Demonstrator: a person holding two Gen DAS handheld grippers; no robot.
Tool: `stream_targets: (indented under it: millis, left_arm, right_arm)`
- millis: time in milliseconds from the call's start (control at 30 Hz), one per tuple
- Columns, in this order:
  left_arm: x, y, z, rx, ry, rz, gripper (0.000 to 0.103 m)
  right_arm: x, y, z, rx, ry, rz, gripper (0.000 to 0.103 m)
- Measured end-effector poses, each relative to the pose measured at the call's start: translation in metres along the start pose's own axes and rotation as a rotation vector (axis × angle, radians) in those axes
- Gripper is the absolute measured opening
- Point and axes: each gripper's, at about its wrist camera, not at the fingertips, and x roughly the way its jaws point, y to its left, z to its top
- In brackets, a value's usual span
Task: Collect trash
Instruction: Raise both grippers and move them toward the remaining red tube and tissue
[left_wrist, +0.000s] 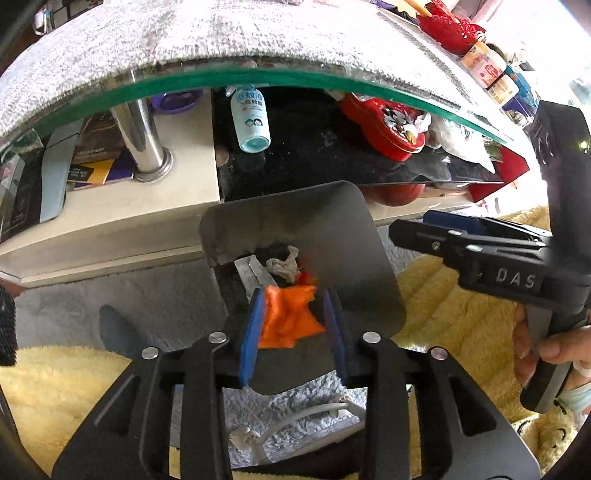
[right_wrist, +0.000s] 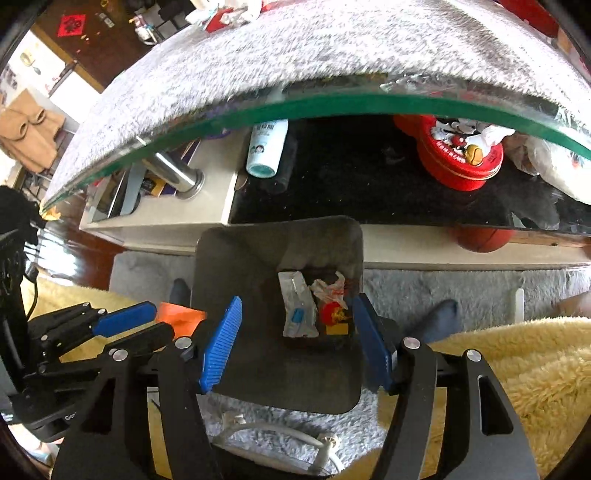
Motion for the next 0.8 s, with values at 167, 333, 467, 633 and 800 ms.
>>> stream_targets:
  millis: [167,333,467,633,800]
  left_arm:
    - [-0.004,-0.001,0.006,0.006,-0.007,-0.02,0.045]
    - [-0.011,-0.001,0.015,0.01,-0.021,-0.019,0.056]
    - [-0.028,0.006,0.03,0.006,-0.066,0.008,0.063]
    - [-0.053,0.014,0.057,-0.001,-0.136,0.035,0.066]
    - [-0.061,0.019,0.088,0.009,-0.172,0.051,0.066]
  right_arm:
    - [-0.012,-0.007,0.01,0.027,-0.026,0.006,0.064]
    - [-0.034,-0.014,0.025,0.046,-0.082,0.009,0.064]
    - [-0.055,-0.018,0.041,0.045,-0.145,-0.005,0.064]
    - [-0.079,-0.019,0.069,0.034,-0.221,-0.004,0.064]
    - [-0.081,-0.019,0.101,0.022,-0.256,-0.007,0.064]
